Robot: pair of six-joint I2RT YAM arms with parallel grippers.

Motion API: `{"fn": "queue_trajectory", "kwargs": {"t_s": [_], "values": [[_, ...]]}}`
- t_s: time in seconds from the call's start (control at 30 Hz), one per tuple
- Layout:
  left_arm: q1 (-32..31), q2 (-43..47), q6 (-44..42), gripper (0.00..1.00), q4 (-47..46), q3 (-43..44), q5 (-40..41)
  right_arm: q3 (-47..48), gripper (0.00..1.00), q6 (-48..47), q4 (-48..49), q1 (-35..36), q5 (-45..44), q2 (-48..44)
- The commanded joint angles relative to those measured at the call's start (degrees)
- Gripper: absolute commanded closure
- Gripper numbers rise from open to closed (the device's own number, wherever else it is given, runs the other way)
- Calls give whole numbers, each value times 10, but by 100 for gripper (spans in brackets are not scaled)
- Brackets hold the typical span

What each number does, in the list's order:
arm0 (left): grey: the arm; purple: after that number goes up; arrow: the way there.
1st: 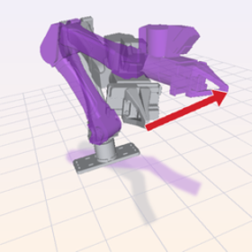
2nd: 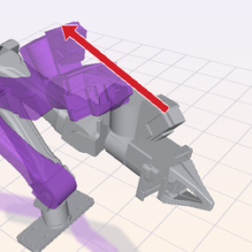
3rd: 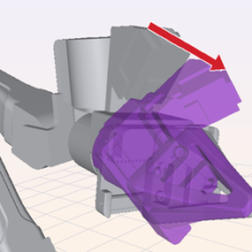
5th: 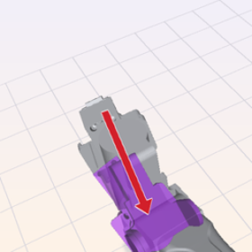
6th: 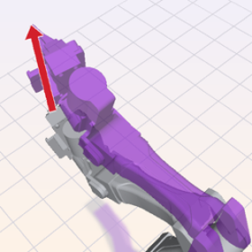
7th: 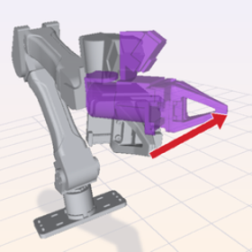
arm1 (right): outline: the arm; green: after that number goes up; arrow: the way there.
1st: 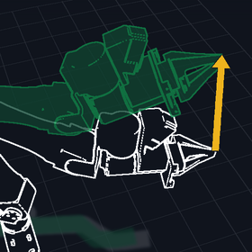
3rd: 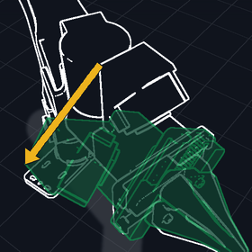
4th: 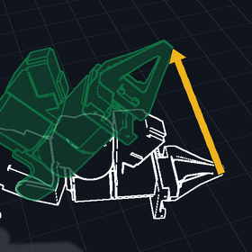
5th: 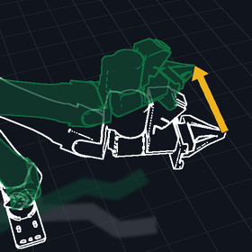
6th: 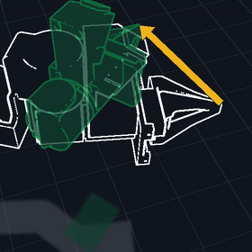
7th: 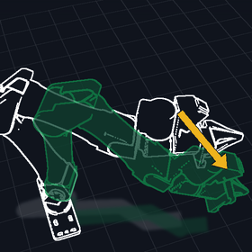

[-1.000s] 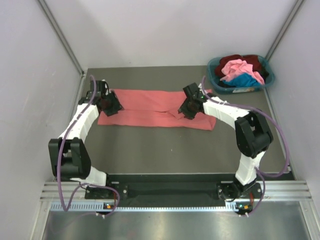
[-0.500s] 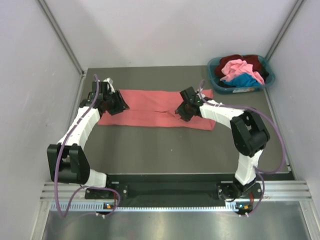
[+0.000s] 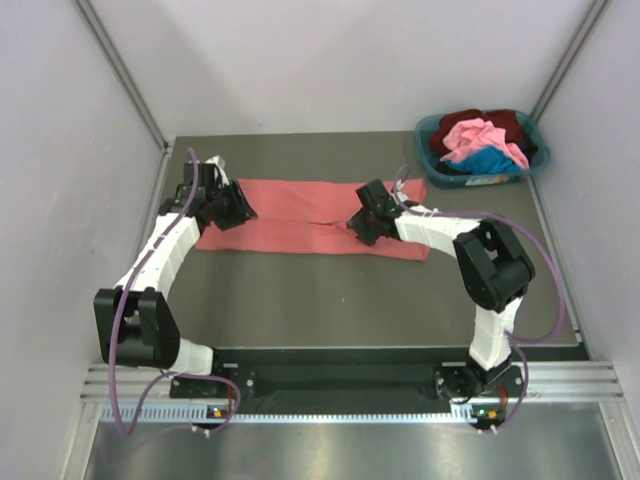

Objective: Fold and stack the t-shirts
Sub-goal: Fold the tshirt

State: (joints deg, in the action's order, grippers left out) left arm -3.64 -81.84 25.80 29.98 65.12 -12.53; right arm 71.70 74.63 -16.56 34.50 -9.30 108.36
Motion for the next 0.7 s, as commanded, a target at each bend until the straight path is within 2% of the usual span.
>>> {"fn": "queue_trajectory", "kwargs": {"t_s": [0.0,0.67], "values": [[-1,26,-6,55,-16,4,5,-14,59,24,14,8,-18,-2],[-6,33,-11,55,-12,4,24,-17,60,45,2,21,-56,8]]}}
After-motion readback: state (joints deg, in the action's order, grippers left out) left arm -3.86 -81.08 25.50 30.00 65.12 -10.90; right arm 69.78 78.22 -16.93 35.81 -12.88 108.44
